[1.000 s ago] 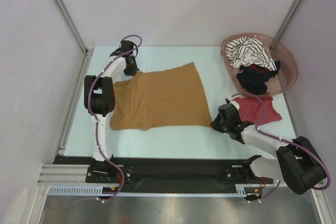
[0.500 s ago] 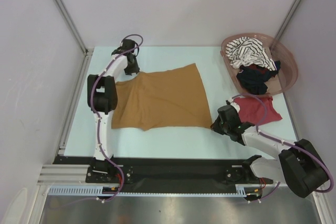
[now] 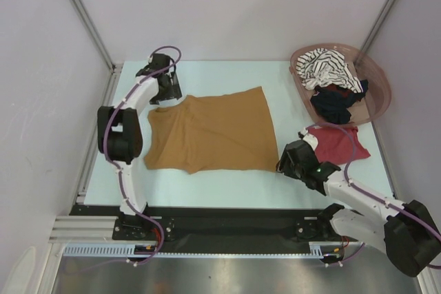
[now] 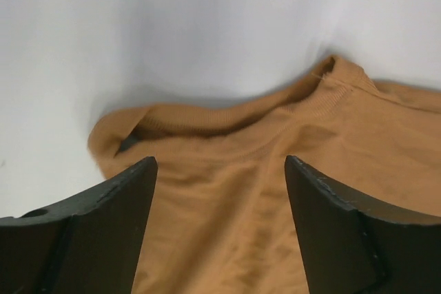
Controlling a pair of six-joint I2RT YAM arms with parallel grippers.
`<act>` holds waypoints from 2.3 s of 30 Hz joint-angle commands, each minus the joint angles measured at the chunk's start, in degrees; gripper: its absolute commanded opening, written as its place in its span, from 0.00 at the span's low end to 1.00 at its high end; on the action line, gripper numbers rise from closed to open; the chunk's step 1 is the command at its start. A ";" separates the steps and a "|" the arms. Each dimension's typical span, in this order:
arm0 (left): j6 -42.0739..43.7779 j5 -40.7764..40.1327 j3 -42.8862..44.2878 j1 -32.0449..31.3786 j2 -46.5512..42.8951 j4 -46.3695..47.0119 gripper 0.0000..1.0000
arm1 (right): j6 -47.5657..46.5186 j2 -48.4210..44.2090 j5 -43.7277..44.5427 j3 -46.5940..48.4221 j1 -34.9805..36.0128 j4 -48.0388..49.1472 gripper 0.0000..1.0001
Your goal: Fold and stack the tank tops
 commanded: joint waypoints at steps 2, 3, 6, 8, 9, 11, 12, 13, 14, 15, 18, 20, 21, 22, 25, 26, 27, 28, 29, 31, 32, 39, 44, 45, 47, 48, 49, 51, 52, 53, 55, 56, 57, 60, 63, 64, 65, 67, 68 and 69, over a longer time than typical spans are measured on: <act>-0.54 -1.02 -6.30 1.35 -11.68 2.19 0.82 | -6.92 1.30 6.63 8.27 0.15 -3.46 0.54; -0.71 -0.41 -7.88 2.40 -13.09 2.90 0.84 | -9.28 2.26 7.15 10.98 0.06 -3.55 0.54; -2.38 1.52 -14.12 5.03 -17.84 5.71 0.84 | -13.25 7.00 5.24 16.69 -1.87 -1.80 0.54; -3.35 2.93 -18.77 6.27 -20.39 8.77 0.83 | -15.98 12.08 2.52 19.52 -5.37 -0.40 0.51; -4.31 3.63 -19.93 7.23 -21.01 9.66 0.82 | -16.85 13.77 -0.54 22.93 -6.61 -0.12 0.50; -4.84 4.26 -22.39 7.68 -21.63 11.33 0.81 | -18.70 17.63 -2.41 26.46 -8.28 0.49 0.47; -5.19 4.26 -22.92 9.25 -21.28 11.69 0.81 | -19.23 21.31 -3.38 29.61 -9.51 0.58 0.47; -5.20 4.34 -23.54 9.61 -21.02 12.30 0.81 | -19.67 22.91 -3.39 31.21 -9.87 0.76 0.46; -5.37 4.52 -23.63 9.96 -20.58 12.57 0.81 | -20.72 24.40 -3.65 32.44 -10.31 1.89 0.46; -5.29 5.56 -23.80 11.01 -19.62 12.83 0.80 | -21.08 27.81 -5.39 34.80 -11.27 2.51 0.46; -5.29 8.64 -23.98 13.47 -17.33 14.33 0.75 | -22.05 33.02 -8.47 38.68 -12.68 3.75 0.47; -5.02 11.01 -24.07 14.18 -16.53 15.38 0.69 | -22.75 37.68 -9.97 41.93 -14.00 4.44 0.47; -4.59 11.02 -23.98 14.36 -15.84 15.73 0.67 | -22.84 38.99 -10.68 42.99 -14.44 4.54 0.47; -4.50 11.02 -23.98 14.36 -15.66 16.17 0.66 | -22.93 41.97 -11.29 44.05 -15.05 4.71 0.47; -4.32 11.02 -24.07 14.36 -14.60 16.88 0.66 | -23.02 45.94 -12.96 48.70 -15.76 4.54 0.46; -4.23 12.42 -23.98 14.36 -14.34 16.97 0.65 | -23.19 48.47 -13.14 50.80 -15.76 4.45 0.46; -4.23 12.60 -23.89 14.36 -13.73 17.14 0.65 | -23.19 49.72 -13.14 51.96 -15.76 4.45 0.46; -4.32 12.61 -23.55 14.36 -13.37 17.32 0.65 | -23.19 50.77 -13.14 53.01 -15.85 4.36 0.47; -4.32 12.69 -23.19 14.36 -12.93 17.32 0.65 | -23.10 53.22 -13.14 53.98 -15.85 3.75 0.47; -4.32 12.87 -21.71 14.45 -11.53 16.71 0.62 | -23.19 55.34 -13.06 56.79 -15.85 3.31 0.50; -4.32 12.87 -21.26 14.36 -11.00 16.53 0.59 | -23.19 56.84 -12.71 57.58 -15.85 2.96 0.50; -4.85 12.70 -20.64 14.45 -8.45 16.70 0.46 | -23.28 61.94 -8.14 62.42 -15.85 1.02 0.50; -5.20 12.52 -19.94 14.45 -7.48 16.62 0.20 | -23.19 64.32 -7.52 64.35 -15.94 0.85 0.43; -5.20 12.69 -19.94 14.36 -7.48 16.62 0.17 | -23.19 64.67 -7.43 64.62 -15.85 0.85 0.40; -5.29 12.52 -19.50 14.36 -7.39 16.44 0.00 | -23.28 65.46 -6.99 65.50 -16.02 0.76 0.32; -5.29 12.17 -19.33 14.36 -7.30 16.18 0.00 | -23.19 65.72 -7.08 65.85 -16.11 0.76 0.22; -5.20 11.82 -18.98 14.36 -7.22 16.09 0.00 | -23.19 66.25 -6.99 66.11 -16.29 0.84 0.18; -5.37 11.64 -18.27 14.45 -6.78 15.57 0.00 | -22.93 66.87 -7.08 67.52 -16.64 0.67 0.06; -5.37 11.64 -17.22 14.54 -6.43 15.39 0.00 | -22.84 67.30 -7.08 68.05 -16.99 0.32 0.05; -5.46 11.64 -16.69 14.54 -5.55 15.21 0.00 | -22.75 68.01 -6.99 68.66 -17.17 0.14 0.03; -5.64 11.64 -14.59 14.62 -4.23 14.68 0.00 | -22.40 68.80 -6.99 70.42 -17.60 -0.29 0.00; -5.72 11.64 -13.71 14.62 -3.53 14.51 0.00 | -22.31 69.59 -6.99 71.03 -18.04 -0.30 0.00; -5.99 11.90 -12.83 14.62 -1.96 13.90 0.00 | -22.23 70.03 -6.90 72.43 -18.22 -0.47 0.00; -6.34 12.69 -9.49 14.62 0.86 13.02 0.00 | -22.05 71.87 -7.08 74.72 -19.27 -1.61 0.00; -6.60 13.05 -6.50 14.62 2.71 12.40 0.00 | -21.70 73.72 -7.26 77.36 -20.41 -2.32 0.00; -6.60 13.31 -5.10 14.62 3.15 12.40 0.00 | -21.70 73.99 -7.34 78.32 -20.68 -2.49 0.00; -6.60 13.40 -4.30 14.71 4.03 12.31 0.00 | -21.35 74.42 -7.43 78.68 -20.86 -2.58 0.00; -6.87 14.27 -1.24 14.62 5.17 11.61 0.00 | -21.17 75.30 -7.69 79.39 -21.38 -2.41 0.00; -6.87 14.71 -0.17 14.62 6.57 11.43 0.00 | -20.91 75.57 -7.17 79.91 -21.39 -2.41 0.00; -6.95 15.15 0.97 14.54 7.28 10.73 0.00 | -20.73 75.74 -6.82 80.18 -21.47 -2.41 0.01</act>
